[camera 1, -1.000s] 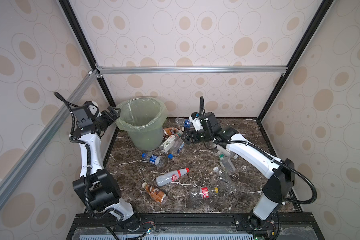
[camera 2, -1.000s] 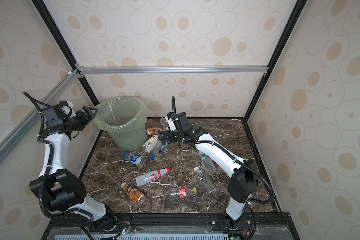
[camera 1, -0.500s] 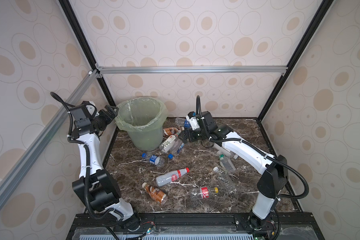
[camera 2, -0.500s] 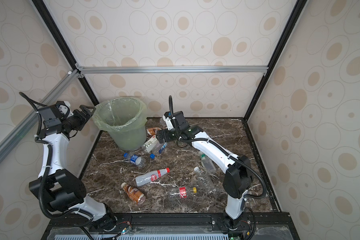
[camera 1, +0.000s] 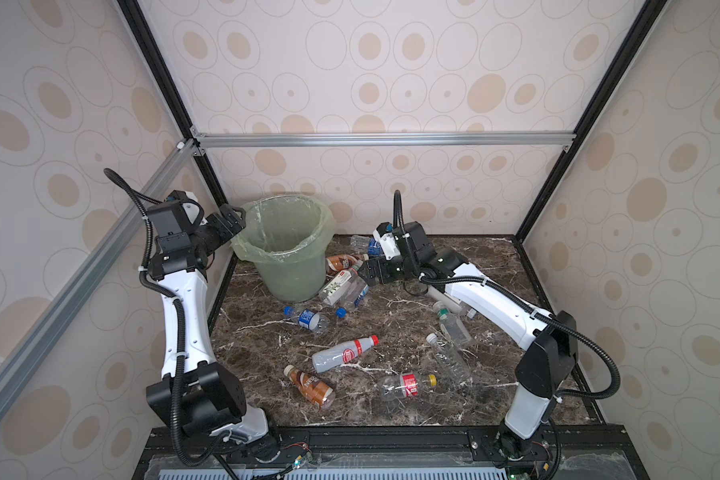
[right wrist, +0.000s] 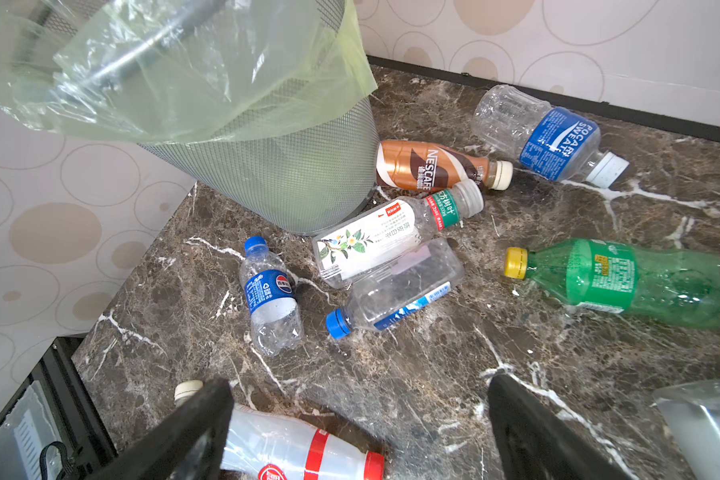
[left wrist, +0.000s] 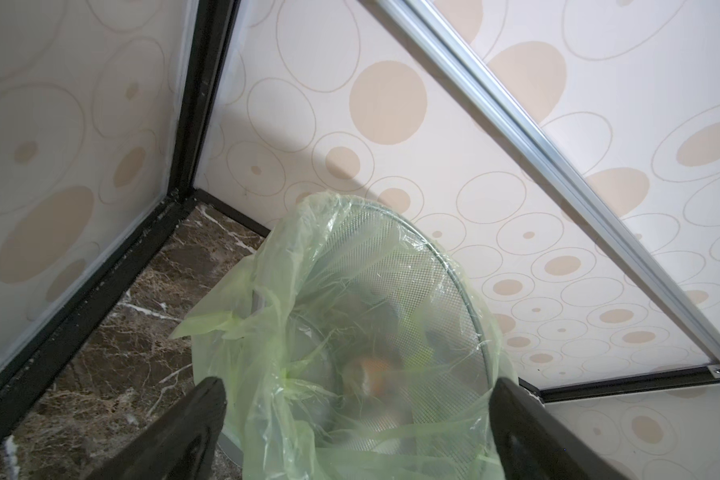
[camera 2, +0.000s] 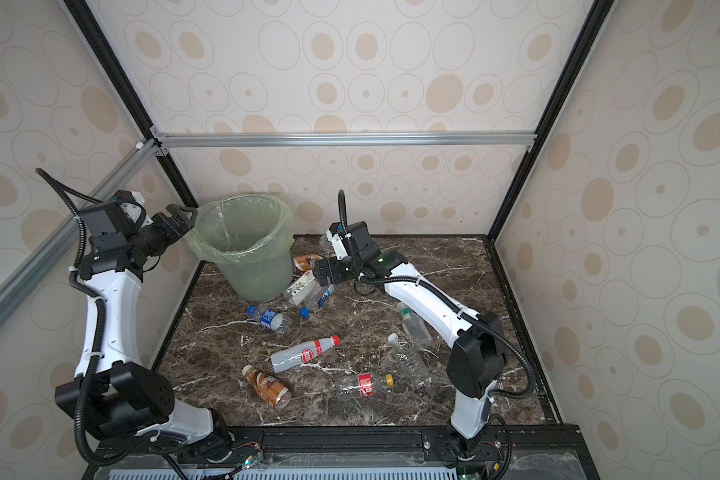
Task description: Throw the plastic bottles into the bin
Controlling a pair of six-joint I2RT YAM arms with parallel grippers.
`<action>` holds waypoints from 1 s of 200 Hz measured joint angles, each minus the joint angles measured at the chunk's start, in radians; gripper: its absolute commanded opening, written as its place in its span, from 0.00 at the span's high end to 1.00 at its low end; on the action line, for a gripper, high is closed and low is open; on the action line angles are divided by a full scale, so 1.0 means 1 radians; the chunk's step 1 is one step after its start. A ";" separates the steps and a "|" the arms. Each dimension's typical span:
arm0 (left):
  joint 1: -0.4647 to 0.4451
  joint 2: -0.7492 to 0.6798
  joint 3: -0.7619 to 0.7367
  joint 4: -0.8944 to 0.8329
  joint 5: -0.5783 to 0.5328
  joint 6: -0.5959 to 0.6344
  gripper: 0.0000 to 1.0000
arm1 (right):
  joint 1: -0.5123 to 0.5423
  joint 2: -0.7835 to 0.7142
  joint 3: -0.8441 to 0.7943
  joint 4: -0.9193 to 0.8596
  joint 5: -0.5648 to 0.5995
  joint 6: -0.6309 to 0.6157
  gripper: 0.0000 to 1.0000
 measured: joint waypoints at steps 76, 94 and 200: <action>-0.213 -0.087 0.058 -0.054 -0.240 0.154 0.01 | 0.000 -0.083 -0.016 -0.041 0.073 -0.038 0.00; -0.273 -0.100 0.068 -0.054 -0.272 0.183 0.01 | 0.000 -0.097 -0.028 -0.054 0.094 -0.047 0.00; -0.784 -0.050 0.140 -0.050 -0.532 0.352 0.01 | -0.105 -0.285 -0.195 -0.119 0.186 -0.061 0.00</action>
